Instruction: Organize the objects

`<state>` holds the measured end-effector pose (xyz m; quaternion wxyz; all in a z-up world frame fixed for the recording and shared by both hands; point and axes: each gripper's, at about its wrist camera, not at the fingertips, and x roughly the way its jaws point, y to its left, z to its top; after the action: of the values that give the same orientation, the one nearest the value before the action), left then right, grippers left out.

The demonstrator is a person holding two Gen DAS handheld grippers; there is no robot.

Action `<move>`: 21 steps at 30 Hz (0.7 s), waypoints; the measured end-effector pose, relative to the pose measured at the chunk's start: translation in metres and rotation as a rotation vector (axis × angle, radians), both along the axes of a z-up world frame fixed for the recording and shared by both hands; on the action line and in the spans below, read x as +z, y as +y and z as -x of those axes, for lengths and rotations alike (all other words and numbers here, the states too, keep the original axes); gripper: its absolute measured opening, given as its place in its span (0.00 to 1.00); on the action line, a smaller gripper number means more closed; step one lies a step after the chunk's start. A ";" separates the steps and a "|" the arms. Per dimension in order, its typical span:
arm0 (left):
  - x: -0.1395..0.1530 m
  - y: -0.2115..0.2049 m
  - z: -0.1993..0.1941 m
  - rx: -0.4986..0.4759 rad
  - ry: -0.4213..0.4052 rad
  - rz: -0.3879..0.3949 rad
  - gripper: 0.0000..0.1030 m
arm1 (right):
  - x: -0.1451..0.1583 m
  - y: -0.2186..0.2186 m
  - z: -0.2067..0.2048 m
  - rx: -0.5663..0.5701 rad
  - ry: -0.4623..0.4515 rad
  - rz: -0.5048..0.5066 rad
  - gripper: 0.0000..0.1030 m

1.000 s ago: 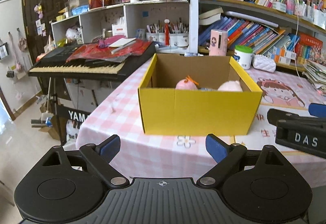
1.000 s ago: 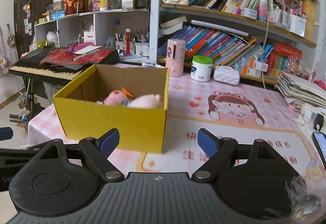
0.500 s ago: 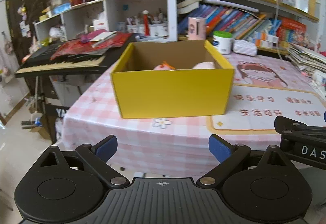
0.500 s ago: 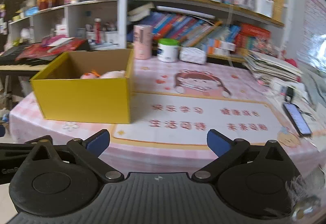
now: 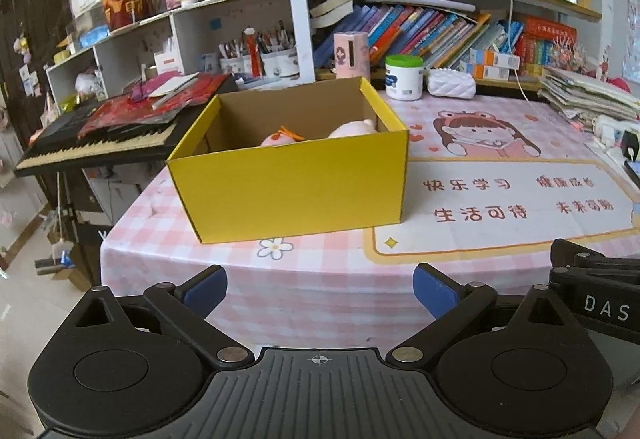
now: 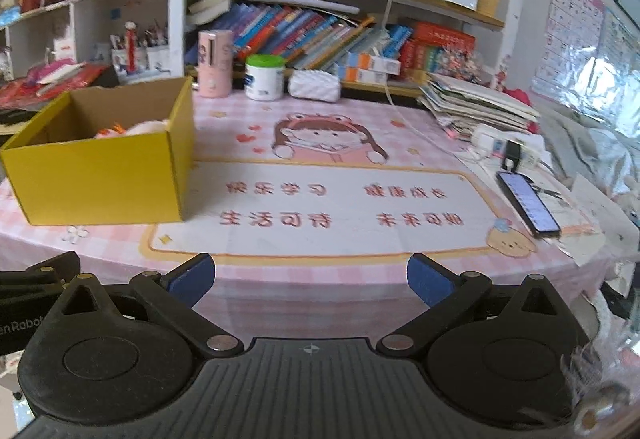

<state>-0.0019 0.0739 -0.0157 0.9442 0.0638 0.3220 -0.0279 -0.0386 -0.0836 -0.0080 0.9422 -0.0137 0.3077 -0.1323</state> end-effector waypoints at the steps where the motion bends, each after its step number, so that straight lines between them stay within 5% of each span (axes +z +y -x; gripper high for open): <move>1: 0.000 -0.003 0.000 -0.002 -0.001 -0.005 0.98 | 0.000 -0.002 0.000 -0.010 0.004 0.004 1.00; 21: -0.006 -0.029 0.004 0.048 0.036 -0.070 0.98 | -0.007 -0.013 0.007 -0.070 0.050 0.041 1.00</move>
<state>-0.0058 0.0452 -0.0222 0.9358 0.0885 0.3412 0.0050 -0.0455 -0.0970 -0.0149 0.9284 -0.0257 0.3288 -0.1713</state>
